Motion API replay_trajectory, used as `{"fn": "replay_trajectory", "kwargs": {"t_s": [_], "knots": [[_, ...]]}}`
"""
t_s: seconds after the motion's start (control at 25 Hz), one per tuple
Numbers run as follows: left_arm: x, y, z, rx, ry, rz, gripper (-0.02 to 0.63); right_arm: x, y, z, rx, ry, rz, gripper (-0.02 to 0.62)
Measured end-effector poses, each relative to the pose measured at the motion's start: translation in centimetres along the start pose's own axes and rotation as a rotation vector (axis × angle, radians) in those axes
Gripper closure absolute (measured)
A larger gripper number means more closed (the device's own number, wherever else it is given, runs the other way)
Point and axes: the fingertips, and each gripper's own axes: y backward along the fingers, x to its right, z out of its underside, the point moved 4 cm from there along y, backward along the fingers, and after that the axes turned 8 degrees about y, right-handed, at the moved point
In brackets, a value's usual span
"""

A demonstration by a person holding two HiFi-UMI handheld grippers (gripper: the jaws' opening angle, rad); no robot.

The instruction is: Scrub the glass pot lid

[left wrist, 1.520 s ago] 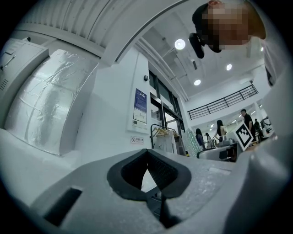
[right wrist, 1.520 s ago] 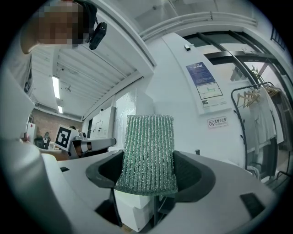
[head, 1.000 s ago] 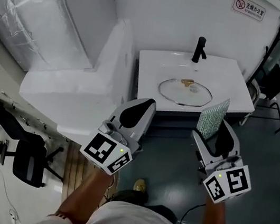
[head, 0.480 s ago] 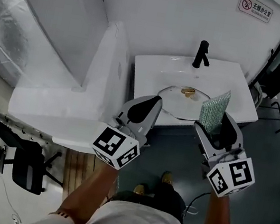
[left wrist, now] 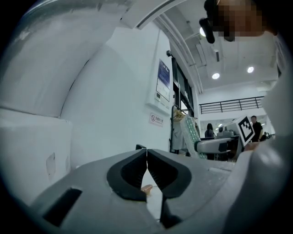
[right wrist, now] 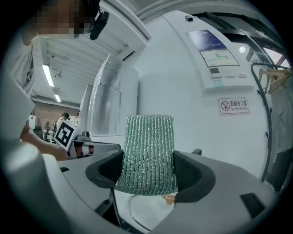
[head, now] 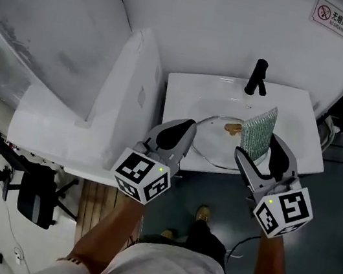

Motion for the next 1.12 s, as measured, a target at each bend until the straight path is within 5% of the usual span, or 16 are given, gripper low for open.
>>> {"fn": "replay_trajectory", "kwargs": {"t_s": [0.48,0.88,1.12], "knots": [[-3.6,-6.8,4.0,-0.194,0.102,-0.235,0.588,7.2,-6.5,3.1,-0.056,-0.013,-0.212,0.258],[-5.5,-7.9,8.9,-0.435,0.339,-0.347,0.536,7.4,-12.4,7.6,-0.402,0.086,-0.445,0.258],[-5.9,-7.9,11.4,-0.580,0.370,-0.364,0.452,6.1,-15.8,10.7,-0.616,0.158,-0.559,0.258]]}}
